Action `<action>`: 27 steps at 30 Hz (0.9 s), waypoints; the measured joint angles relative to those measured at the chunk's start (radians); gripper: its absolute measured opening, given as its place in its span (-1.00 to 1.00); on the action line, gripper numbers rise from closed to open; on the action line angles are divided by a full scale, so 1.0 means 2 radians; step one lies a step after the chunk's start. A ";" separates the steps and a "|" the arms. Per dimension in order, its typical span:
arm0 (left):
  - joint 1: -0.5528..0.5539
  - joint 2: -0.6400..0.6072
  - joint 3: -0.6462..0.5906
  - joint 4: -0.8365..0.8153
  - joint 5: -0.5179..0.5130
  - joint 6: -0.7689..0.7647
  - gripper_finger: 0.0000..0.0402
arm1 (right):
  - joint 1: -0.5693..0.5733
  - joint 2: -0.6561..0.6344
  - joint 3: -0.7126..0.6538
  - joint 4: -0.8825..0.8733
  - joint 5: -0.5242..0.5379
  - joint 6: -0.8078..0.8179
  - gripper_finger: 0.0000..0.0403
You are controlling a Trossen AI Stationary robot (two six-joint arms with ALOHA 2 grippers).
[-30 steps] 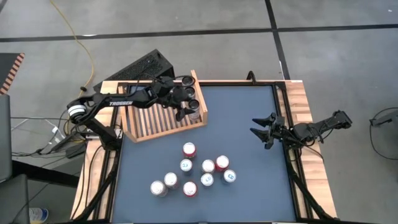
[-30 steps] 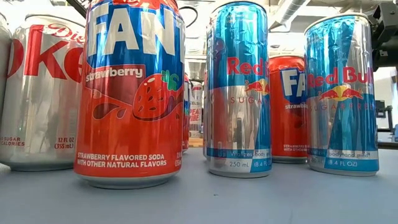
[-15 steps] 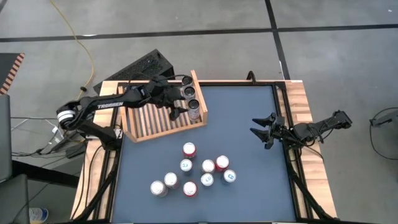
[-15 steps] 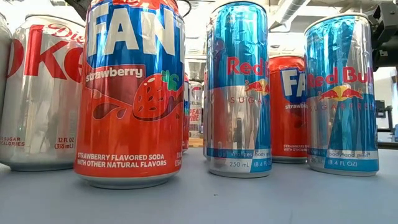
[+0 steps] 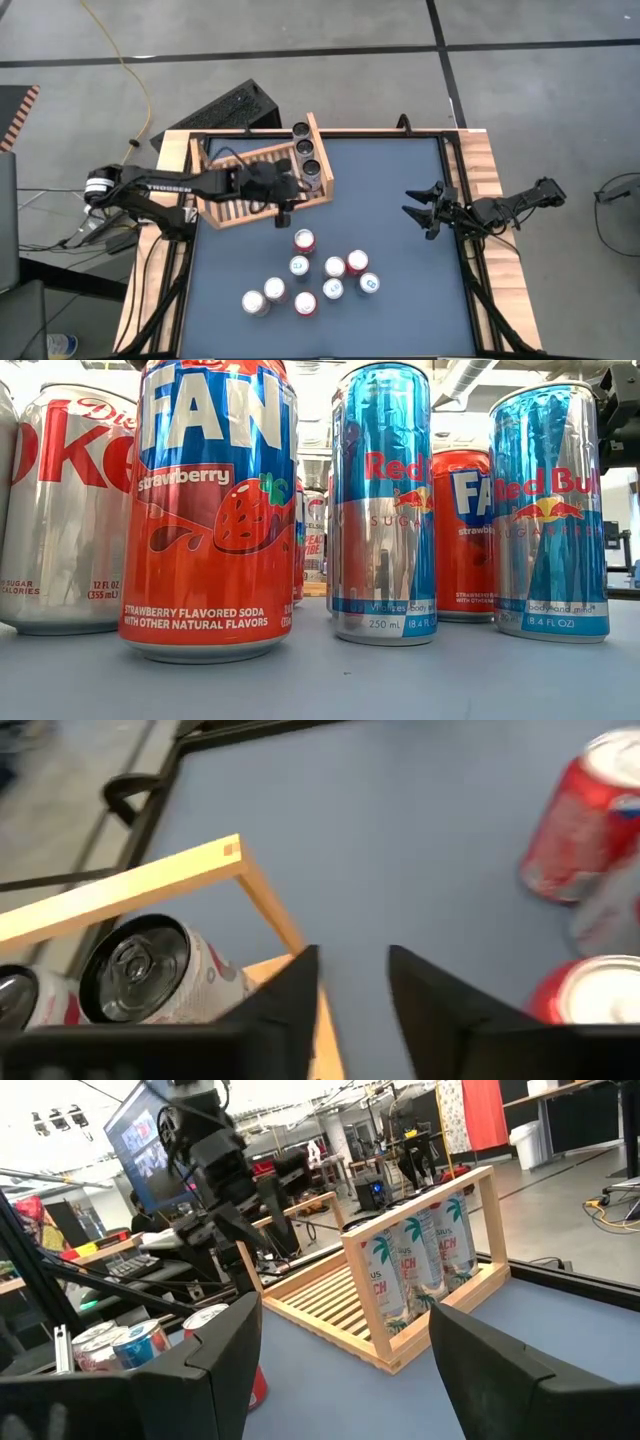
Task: Place canned beverage on shelf
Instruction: Put the white pink soda can on the shelf aligned with the other white pink soda cans
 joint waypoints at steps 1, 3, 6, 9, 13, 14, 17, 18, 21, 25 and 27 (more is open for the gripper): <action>-0.007 0.006 0.000 0.009 -0.020 0.001 -0.70 | 0.000 0.000 0.000 0.000 0.000 0.001 0.36; -0.016 0.015 0.000 0.019 -0.045 0.004 -0.90 | 0.000 0.000 0.000 0.000 0.000 0.003 0.36; -0.021 0.032 0.000 0.029 -0.052 0.000 -0.96 | 0.000 0.000 0.000 0.000 0.000 0.003 0.36; -0.021 0.044 0.000 0.033 -0.070 -0.006 -0.98 | 0.000 0.000 0.000 0.000 0.000 0.003 0.36; -0.015 0.057 0.000 0.035 -0.098 -0.006 -1.00 | 0.000 0.000 0.000 0.000 0.000 0.003 0.36; -0.012 0.058 0.000 0.037 -0.099 -0.006 -1.00 | 0.000 0.000 0.000 0.000 0.000 0.003 0.36; -0.004 0.058 0.000 0.037 -0.109 -0.004 -1.00 | 0.000 0.000 0.000 0.000 0.000 0.003 0.36; -0.002 0.058 0.000 0.038 -0.113 -0.004 -1.00 | 0.000 0.000 0.000 0.000 0.000 0.003 0.36; 0.005 0.058 0.000 0.038 -0.117 -0.005 -1.00 | 0.000 0.000 0.000 0.000 0.000 0.003 0.36; 0.009 0.058 0.000 0.037 -0.117 -0.005 -1.00 | 0.000 0.000 0.000 0.000 0.000 0.003 0.36; 0.012 0.058 0.000 0.038 -0.117 -0.001 -1.00 | 0.000 0.000 0.000 0.000 0.000 0.003 0.36</action>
